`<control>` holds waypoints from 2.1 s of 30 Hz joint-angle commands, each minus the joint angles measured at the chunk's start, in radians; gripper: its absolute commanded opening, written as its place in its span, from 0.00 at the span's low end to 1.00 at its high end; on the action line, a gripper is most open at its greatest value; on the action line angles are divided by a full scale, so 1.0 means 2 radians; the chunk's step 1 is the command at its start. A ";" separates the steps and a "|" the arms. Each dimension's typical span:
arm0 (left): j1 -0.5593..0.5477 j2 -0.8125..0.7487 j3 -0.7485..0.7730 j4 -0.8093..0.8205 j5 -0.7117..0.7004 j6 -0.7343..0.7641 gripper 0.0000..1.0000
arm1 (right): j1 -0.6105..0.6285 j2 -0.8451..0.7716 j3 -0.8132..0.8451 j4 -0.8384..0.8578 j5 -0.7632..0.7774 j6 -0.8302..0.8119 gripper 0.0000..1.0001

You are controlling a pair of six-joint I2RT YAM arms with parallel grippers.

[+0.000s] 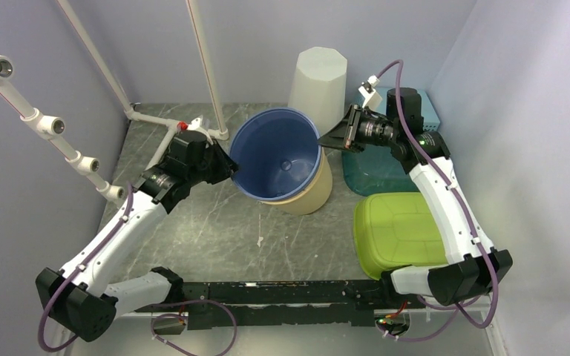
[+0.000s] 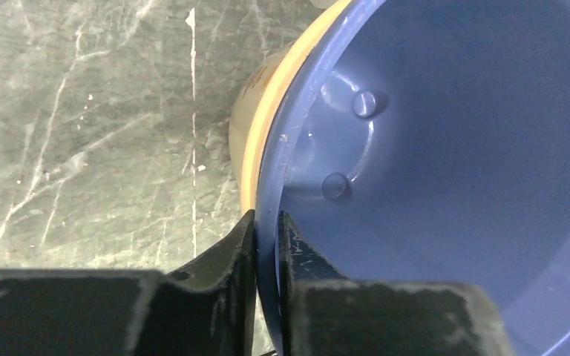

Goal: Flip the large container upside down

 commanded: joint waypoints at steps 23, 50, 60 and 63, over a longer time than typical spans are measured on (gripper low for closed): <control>0.001 -0.041 0.071 -0.016 0.087 0.031 0.03 | 0.163 0.081 0.156 -0.187 0.344 -0.116 0.19; 0.001 -0.058 0.101 -0.042 0.100 0.052 0.55 | 0.232 0.137 0.227 -0.221 0.466 -0.118 0.00; 0.001 -0.197 -0.036 -0.007 -0.029 -0.036 0.78 | 0.115 0.071 0.095 -0.110 0.262 -0.070 0.00; 0.001 -0.228 -0.064 -0.001 -0.029 -0.036 0.79 | 0.087 0.057 0.078 -0.093 0.223 -0.059 0.00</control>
